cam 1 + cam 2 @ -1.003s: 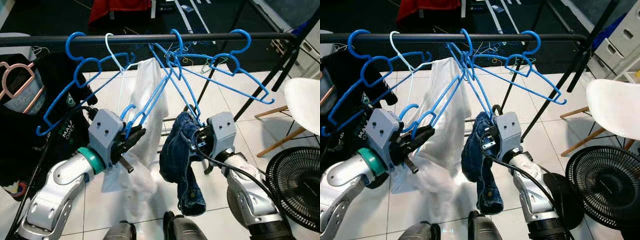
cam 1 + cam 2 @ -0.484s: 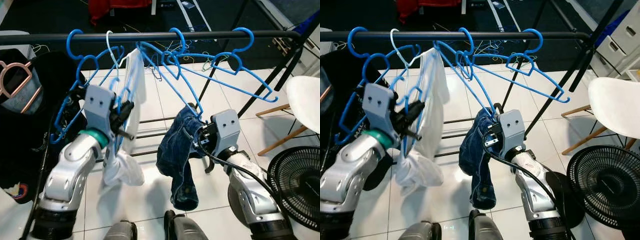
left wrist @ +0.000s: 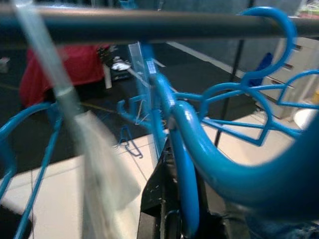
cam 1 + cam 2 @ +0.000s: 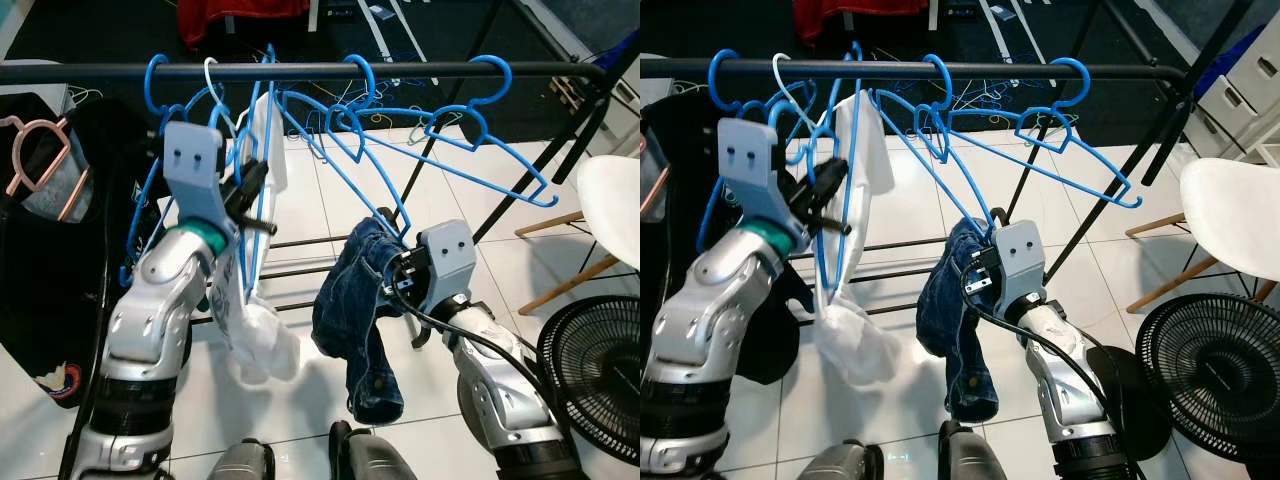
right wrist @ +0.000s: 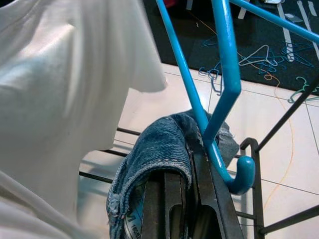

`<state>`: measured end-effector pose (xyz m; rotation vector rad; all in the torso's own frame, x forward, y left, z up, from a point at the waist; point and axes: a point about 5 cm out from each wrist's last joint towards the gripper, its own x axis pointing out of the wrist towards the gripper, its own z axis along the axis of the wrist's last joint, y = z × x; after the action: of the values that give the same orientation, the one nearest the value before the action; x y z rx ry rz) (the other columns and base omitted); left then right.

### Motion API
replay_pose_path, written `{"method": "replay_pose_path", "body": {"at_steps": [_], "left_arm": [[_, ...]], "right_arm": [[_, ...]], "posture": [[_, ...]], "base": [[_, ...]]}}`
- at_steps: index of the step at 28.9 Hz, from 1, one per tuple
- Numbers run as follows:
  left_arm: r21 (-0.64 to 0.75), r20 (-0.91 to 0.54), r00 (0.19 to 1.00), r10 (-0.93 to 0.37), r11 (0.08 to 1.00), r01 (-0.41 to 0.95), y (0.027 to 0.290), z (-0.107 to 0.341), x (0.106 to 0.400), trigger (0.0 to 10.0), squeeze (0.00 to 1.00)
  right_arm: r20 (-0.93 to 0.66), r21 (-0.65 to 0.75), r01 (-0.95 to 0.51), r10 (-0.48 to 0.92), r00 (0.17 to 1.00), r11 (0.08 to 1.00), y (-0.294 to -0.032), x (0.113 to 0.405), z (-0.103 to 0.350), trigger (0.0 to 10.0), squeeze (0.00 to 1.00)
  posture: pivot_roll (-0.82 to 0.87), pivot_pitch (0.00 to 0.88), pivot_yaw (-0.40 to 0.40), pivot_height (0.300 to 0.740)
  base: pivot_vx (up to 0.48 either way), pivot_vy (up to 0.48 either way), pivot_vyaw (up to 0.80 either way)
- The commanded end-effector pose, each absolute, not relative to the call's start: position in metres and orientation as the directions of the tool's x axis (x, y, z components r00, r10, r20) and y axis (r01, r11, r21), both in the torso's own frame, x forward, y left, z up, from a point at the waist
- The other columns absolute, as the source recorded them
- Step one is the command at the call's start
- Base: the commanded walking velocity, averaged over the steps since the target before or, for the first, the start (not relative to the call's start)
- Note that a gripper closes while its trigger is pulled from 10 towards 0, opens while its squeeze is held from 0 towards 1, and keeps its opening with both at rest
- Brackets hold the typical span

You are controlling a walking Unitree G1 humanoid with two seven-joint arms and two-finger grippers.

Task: Hang hanger

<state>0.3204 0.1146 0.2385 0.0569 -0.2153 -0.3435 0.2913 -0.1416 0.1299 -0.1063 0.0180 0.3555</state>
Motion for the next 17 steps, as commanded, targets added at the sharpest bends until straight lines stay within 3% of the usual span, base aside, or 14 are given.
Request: {"method": "replay_pose_path", "body": {"at_steps": [1,9,14,17], "left_arm": [[0.131,0.230,0.901,-0.368,0.929,0.346,0.105,0.243,0.320,10.0,0.00],[0.214,0.267,0.871,-0.412,0.907,0.363,0.093,0.251,0.321,10.0,0.00],[0.171,0.225,0.855,-0.468,0.883,0.438,0.089,0.256,0.317,10.0,0.00],[0.067,0.169,0.876,-0.452,0.892,0.447,0.088,0.257,0.319,10.0,0.00]], "right_arm": [[-0.011,-0.098,-0.351,0.351,0.936,0.931,-0.142,0.289,0.132,0.0,0.00],[-0.007,-0.093,-0.359,0.359,0.933,0.929,-0.139,0.289,0.132,0.0,0.00],[-0.009,-0.093,-0.364,0.364,0.931,0.927,-0.138,0.289,0.131,0.0,0.00],[-0.008,-0.091,-0.367,0.368,0.930,0.926,-0.137,0.290,0.131,0.0,0.00]], "posture": [[-0.03,0.120,0.004,0.733],[-0.03,0.114,0.003,0.733],[-0.03,0.108,0.005,0.733],[-0.03,0.105,0.007,0.733]], "base": [[0.000,0.000,0.00],[0.000,0.000,0.00],[0.000,0.000,0.00],[0.000,0.000,0.00]]}}
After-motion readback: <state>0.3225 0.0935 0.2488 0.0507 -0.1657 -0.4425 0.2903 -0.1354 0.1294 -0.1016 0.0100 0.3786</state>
